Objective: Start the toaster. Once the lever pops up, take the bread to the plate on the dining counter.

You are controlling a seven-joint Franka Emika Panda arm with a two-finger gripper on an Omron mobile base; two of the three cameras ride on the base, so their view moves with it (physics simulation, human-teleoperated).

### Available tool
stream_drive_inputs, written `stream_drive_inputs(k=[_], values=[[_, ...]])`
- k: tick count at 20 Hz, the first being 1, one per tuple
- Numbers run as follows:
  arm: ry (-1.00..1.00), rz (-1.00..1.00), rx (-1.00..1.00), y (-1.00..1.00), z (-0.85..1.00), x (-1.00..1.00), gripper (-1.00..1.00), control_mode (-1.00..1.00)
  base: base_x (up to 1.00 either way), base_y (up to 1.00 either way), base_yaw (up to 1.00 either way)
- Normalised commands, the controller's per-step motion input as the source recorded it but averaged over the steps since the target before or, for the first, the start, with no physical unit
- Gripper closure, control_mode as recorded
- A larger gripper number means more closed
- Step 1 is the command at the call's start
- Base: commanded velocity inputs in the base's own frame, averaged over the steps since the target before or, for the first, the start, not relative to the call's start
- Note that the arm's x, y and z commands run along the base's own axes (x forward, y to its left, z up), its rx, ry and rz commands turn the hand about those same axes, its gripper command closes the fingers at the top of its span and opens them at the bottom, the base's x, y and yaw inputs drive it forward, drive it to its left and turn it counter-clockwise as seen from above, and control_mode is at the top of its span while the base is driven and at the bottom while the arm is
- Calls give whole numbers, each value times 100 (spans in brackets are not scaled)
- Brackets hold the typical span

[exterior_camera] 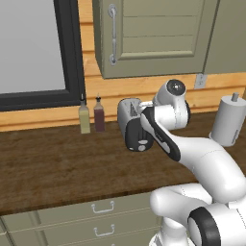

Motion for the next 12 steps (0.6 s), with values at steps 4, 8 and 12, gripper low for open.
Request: stream_drive_inputs(k=[4,8,12], values=[[0,0,0,0,0,0,-100,-100,0,0,0],[0,0,0,0,0,0,-100,-100,0,0,0],[0,0,0,0,0,0,-100,-100,0,0,0]])
